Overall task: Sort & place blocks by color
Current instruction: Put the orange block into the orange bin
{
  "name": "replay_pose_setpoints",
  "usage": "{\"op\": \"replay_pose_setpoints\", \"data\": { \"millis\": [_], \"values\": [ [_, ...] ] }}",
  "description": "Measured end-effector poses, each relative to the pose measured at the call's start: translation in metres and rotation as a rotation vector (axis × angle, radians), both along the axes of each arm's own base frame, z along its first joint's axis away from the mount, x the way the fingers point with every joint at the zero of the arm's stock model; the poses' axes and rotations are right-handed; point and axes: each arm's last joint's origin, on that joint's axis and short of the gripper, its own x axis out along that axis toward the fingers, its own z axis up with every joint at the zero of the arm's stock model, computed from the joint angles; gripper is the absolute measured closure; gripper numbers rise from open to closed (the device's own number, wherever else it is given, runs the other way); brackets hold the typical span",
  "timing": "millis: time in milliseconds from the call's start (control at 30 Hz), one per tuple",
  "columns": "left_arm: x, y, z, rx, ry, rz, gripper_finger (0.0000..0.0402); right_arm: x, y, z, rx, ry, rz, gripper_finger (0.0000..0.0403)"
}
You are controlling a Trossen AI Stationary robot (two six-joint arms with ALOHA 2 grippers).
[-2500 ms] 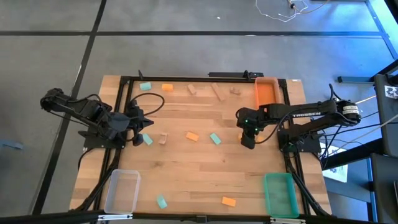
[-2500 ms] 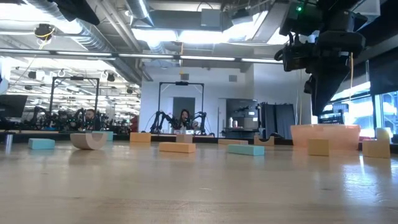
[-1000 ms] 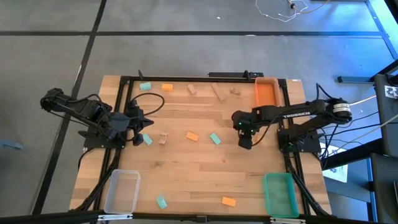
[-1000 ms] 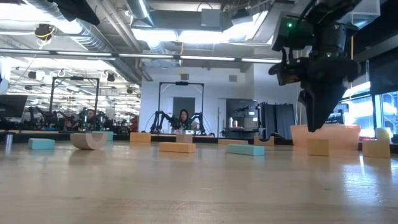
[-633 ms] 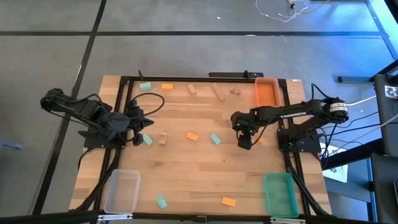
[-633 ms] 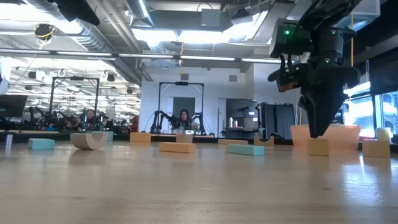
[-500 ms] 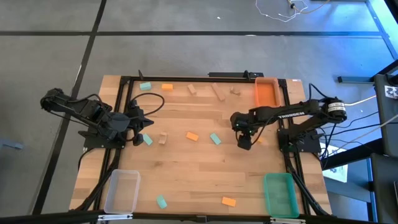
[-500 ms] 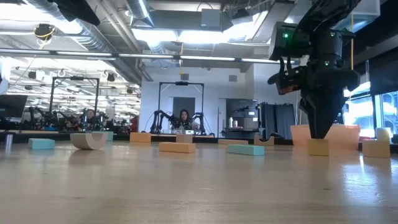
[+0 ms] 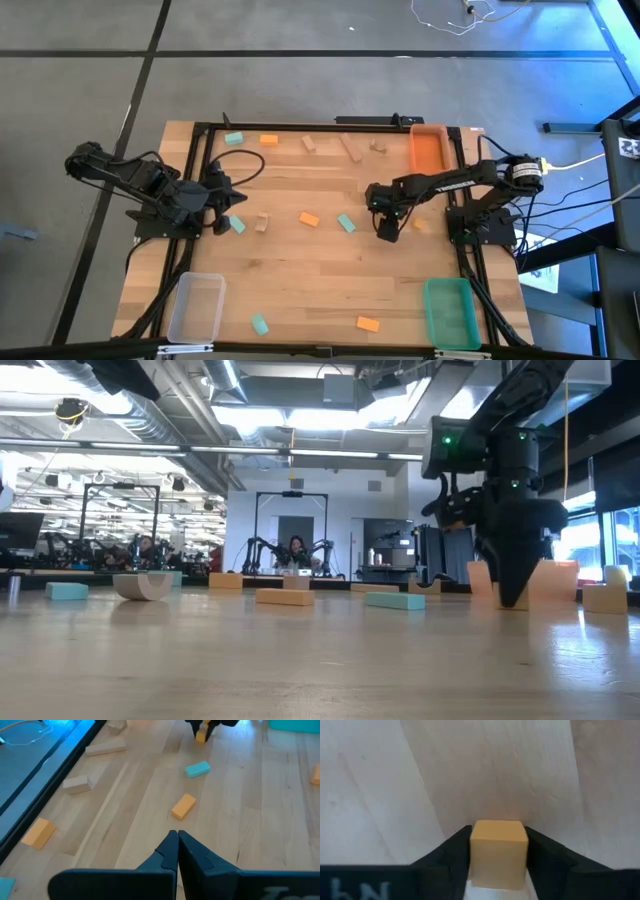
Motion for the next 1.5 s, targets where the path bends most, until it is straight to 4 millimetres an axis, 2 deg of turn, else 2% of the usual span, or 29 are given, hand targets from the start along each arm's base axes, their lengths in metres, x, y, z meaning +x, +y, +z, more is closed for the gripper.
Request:
{"op": "replay_pose_setpoints", "data": {
  "millis": [67,300,400,667,900,1067,1167,1367,1500],
  "values": [
    [0.000,0.000,0.000,-0.005,0.003,-0.007,0.0401,0.000,0.000,0.001,0.000,-0.002,0.001,0.0274],
    [0.001,0.000,0.000,-0.009,0.003,-0.003,0.0401,0.001,0.000,0.002,0.022,-0.003,-0.005,0.0273],
    [0.001,0.001,0.000,-0.009,0.003,0.005,0.0401,0.005,0.000,0.008,0.038,0.002,-0.003,0.0273],
    [0.003,0.013,0.000,-0.030,-0.007,0.107,0.0401,0.026,-0.020,0.052,0.078,-0.035,-0.068,0.0273],
    [0.005,0.022,0.000,-0.047,0.007,0.126,0.0401,0.028,-0.050,0.107,-0.049,-0.007,-0.190,0.0273],
    [0.015,0.031,0.004,-0.030,-0.062,0.219,0.0401,0.007,-0.076,0.144,-0.122,0.002,-0.410,0.0273],
    [0.016,0.037,0.006,-0.020,-0.074,0.201,0.0401,-0.012,-0.088,0.156,-0.148,0.014,-0.537,0.0273],
    [0.027,0.048,0.008,0.016,-0.085,0.167,0.0401,-0.043,-0.111,0.160,-0.262,0.140,-0.749,0.0273],
    [0.037,0.055,0.012,0.049,-0.126,0.112,0.0401,-0.056,-0.128,0.153,-0.312,0.180,-0.880,0.0273]
  ]
}}
